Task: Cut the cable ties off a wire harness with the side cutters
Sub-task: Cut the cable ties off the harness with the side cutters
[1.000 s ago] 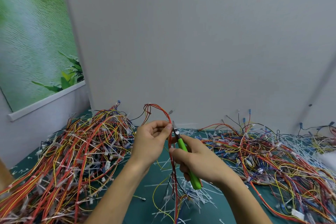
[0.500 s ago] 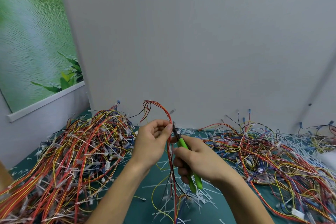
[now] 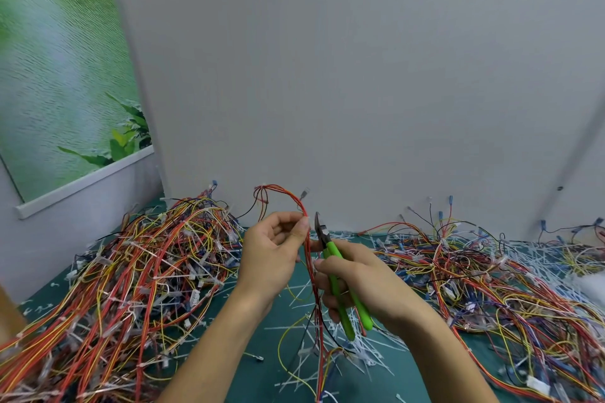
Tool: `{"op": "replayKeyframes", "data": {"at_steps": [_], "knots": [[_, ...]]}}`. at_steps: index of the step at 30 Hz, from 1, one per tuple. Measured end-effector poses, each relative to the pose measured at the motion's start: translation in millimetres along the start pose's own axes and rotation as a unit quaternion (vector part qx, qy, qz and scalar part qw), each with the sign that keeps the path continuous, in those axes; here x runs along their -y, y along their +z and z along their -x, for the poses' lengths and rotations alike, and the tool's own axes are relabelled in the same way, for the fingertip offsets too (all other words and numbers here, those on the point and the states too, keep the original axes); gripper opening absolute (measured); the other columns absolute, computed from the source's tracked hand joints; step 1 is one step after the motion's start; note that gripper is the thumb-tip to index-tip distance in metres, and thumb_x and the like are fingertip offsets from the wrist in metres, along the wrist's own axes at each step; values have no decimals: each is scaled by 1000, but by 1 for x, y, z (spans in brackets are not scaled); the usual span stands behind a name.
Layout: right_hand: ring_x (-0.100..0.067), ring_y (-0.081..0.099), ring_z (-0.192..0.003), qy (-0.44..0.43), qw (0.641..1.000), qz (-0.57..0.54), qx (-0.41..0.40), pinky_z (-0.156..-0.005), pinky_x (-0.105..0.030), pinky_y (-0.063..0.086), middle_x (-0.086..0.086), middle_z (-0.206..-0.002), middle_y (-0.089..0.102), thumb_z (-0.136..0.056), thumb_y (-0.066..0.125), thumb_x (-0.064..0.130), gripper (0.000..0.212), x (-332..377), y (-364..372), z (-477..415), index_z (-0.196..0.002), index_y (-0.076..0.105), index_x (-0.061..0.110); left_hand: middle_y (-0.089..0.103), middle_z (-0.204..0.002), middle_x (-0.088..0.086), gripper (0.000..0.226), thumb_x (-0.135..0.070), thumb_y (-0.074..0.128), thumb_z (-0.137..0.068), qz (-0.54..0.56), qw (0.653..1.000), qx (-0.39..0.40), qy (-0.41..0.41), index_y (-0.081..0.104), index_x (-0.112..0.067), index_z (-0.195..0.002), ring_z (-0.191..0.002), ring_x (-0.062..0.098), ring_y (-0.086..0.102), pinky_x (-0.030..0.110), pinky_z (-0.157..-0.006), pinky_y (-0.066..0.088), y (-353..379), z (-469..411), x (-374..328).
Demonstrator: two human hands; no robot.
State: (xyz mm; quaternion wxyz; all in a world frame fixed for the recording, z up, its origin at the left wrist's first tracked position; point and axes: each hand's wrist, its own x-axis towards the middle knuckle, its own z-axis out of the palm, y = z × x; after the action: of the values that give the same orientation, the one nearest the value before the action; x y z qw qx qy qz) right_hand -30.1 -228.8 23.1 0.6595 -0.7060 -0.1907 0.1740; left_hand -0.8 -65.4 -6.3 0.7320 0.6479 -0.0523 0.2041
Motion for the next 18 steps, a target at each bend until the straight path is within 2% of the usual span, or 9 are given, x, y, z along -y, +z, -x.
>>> {"op": "replayKeyframes", "data": {"at_steps": [2,5,9,14,18], "knots": [[-22,51,-59,-7,1000,20,0,-52,-35,49,-9,-74,52,-100,56,10,4,2,1,2,-98,58,7,75,-82,-6,4,-20,74,-90,2,1000,-6,1,74,-21,-94,-70,4,68,19,-55,52,0,-1,1],[-24,52,-61,-14,999,41,-2,-54,-36,50,-10,-76,52,-101,56,11,5,2,0,2,-97,59,8,75,-81,-5,4,-19,74,-90,8,1000,-5,-1,75,-23,-91,-72,6,69,19,-55,52,1,0,1],[-25,52,-65,-22,997,80,1,-55,-37,50,-10,-77,51,-101,58,14,15,-1,-1,2,-108,56,2,76,-84,-3,3,-20,74,-91,5,1000,-4,-4,75,-22,-93,-72,7,70,20,-57,52,0,-1,1],[-19,52,-60,-28,995,99,6,-55,-37,50,-4,-73,53,-100,60,22,2,-2,-3,0,-98,60,21,77,-83,-1,4,-18,76,-90,3,1000,-2,2,76,-21,-92,-74,10,70,20,-56,51,0,0,-2],[-14,52,-55,-43,984,171,-15,-59,-37,50,6,-66,53,-97,62,30,10,-6,-6,-1,-104,61,37,77,-83,-1,10,-18,76,-89,-11,1000,-2,25,78,-28,-86,-74,9,72,16,-60,51,0,1,-4]]}}
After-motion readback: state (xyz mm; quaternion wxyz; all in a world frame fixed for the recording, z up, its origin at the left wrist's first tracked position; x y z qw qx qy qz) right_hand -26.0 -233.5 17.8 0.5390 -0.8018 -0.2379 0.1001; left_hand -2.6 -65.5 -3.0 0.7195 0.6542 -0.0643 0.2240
